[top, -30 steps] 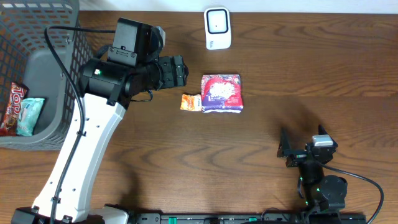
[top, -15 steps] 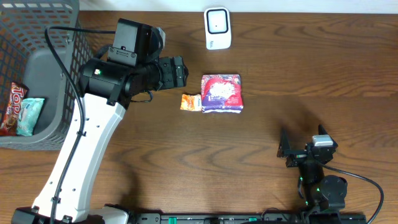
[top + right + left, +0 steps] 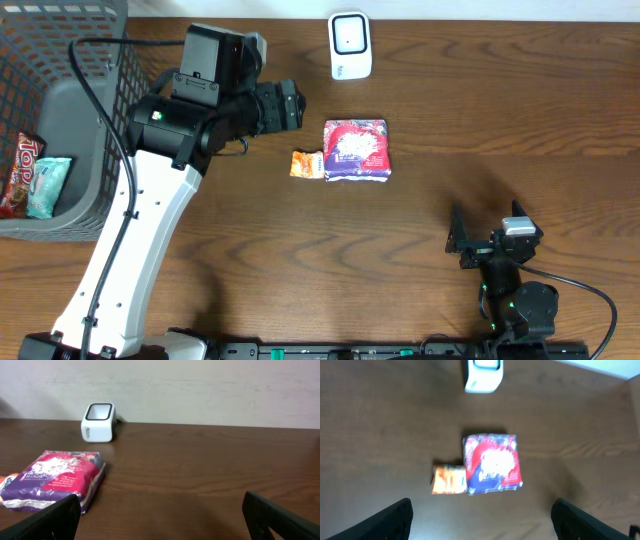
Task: Scan the item barcode
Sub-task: 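Move the left gripper back into the grey basket toward the Topic bar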
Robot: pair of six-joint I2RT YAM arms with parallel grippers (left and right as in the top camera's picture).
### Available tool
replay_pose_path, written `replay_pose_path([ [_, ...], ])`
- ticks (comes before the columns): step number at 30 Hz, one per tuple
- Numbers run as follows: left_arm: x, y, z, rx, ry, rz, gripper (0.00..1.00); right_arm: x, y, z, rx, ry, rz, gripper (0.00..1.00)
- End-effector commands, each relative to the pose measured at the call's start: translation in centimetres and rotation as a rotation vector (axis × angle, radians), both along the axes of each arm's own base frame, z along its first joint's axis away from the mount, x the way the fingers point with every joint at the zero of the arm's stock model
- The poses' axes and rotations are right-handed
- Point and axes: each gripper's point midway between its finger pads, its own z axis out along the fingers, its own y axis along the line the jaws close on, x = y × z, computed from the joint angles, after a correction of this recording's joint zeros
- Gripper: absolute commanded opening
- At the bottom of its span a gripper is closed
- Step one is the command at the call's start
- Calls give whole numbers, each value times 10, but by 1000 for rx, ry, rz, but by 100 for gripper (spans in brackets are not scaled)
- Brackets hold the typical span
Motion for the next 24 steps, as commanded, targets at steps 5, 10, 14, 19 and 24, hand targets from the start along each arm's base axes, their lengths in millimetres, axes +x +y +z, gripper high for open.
replay_pose_path([
  [5,31,30,22,47,-132,116,88,0,1,-1,-15,0,2,99],
  [10,46,68,56,41,-212,218,88,0,1,-1,-15,0,2,99],
  [14,55,124,83,93,-284,384,88,0,1,-1,-16,0,2,99],
  [19,50,202,89,194,-292,610,88,0,1,-1,-15,1,2,99],
  [24,25,278,80,316,-231,836,88,0,1,-1,-15,0,2,99],
])
